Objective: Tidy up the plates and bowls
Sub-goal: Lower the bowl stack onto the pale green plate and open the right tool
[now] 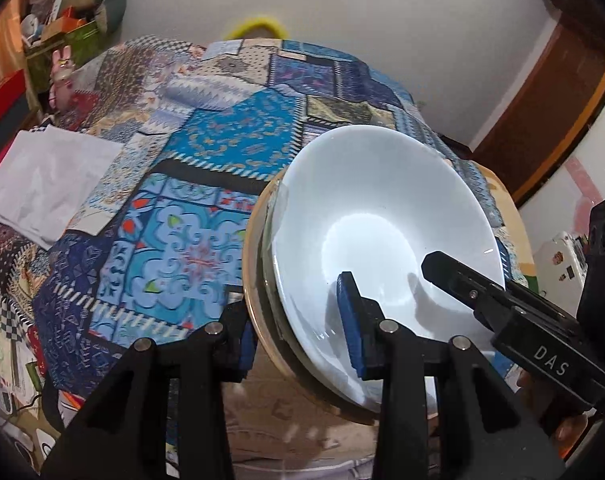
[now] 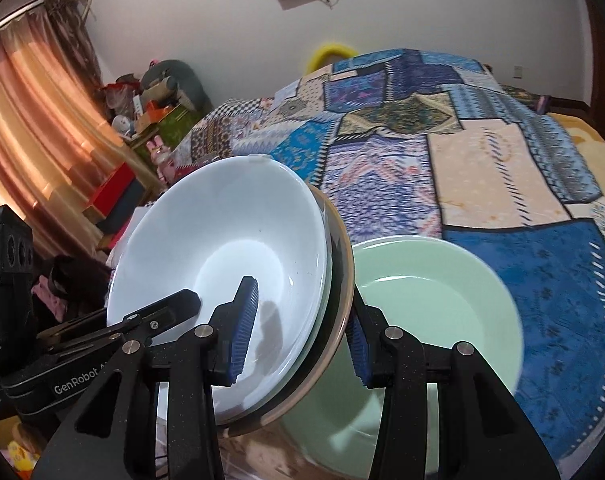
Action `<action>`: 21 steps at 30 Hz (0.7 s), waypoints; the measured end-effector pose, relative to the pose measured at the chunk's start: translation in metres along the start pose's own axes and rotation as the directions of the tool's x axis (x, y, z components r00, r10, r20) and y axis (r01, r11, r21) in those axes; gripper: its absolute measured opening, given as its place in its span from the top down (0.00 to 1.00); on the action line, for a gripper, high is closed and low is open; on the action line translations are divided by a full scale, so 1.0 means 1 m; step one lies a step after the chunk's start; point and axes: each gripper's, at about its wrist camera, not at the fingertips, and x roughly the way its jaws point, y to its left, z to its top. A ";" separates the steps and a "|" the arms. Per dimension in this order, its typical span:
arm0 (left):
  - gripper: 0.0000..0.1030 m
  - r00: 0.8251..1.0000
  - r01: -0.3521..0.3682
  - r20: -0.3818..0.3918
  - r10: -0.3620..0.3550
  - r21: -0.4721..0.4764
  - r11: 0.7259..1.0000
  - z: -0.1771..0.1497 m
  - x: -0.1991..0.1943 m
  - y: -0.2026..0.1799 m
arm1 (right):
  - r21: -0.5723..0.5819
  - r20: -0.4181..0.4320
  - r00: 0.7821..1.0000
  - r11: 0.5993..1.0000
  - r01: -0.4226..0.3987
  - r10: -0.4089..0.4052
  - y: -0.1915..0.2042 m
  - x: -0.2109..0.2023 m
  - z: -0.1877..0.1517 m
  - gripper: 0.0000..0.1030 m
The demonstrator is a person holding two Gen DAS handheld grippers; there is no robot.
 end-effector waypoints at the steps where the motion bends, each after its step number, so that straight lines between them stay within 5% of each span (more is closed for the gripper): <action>1: 0.65 1.000 0.007 -0.002 -0.007 0.004 1.000 0.000 0.000 -0.004 | 0.005 0.005 1.000 1.000 0.004 -0.004 -0.003 -0.003 0.000 0.63; 21: 0.65 0.997 0.064 -0.047 -0.060 0.104 0.992 -0.002 0.020 -0.077 | 0.117 0.028 0.998 0.991 0.060 -0.064 -0.055 -0.037 -0.018 0.63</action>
